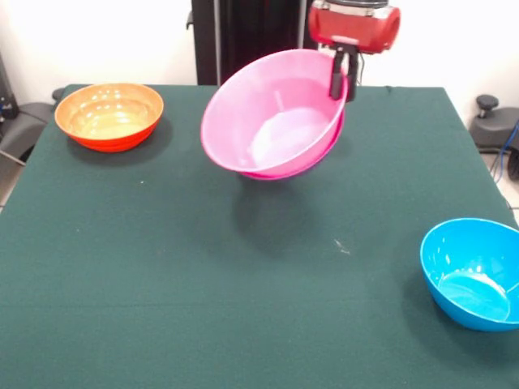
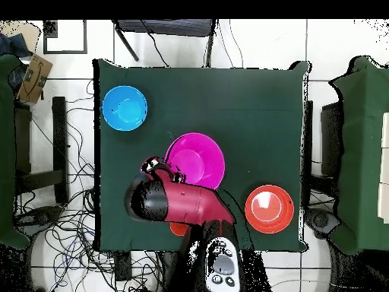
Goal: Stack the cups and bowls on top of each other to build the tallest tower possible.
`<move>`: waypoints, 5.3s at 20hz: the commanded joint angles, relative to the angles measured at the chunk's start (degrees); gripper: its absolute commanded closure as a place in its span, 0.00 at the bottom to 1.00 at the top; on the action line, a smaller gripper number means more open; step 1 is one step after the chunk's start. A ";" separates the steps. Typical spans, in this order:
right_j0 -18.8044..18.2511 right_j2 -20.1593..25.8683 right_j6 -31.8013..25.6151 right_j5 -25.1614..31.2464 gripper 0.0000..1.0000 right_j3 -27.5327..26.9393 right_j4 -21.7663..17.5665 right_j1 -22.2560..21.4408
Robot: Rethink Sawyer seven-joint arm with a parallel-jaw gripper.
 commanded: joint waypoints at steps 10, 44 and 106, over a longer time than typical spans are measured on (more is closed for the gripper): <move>7.01 -4.17 1.61 11.95 1.00 -0.37 -4.89 2.56; -0.47 -0.56 -3.23 17.82 1.00 -4.70 -10.55 2.25; -0.28 -0.17 0.51 8.52 0.00 -10.32 -15.74 4.59</move>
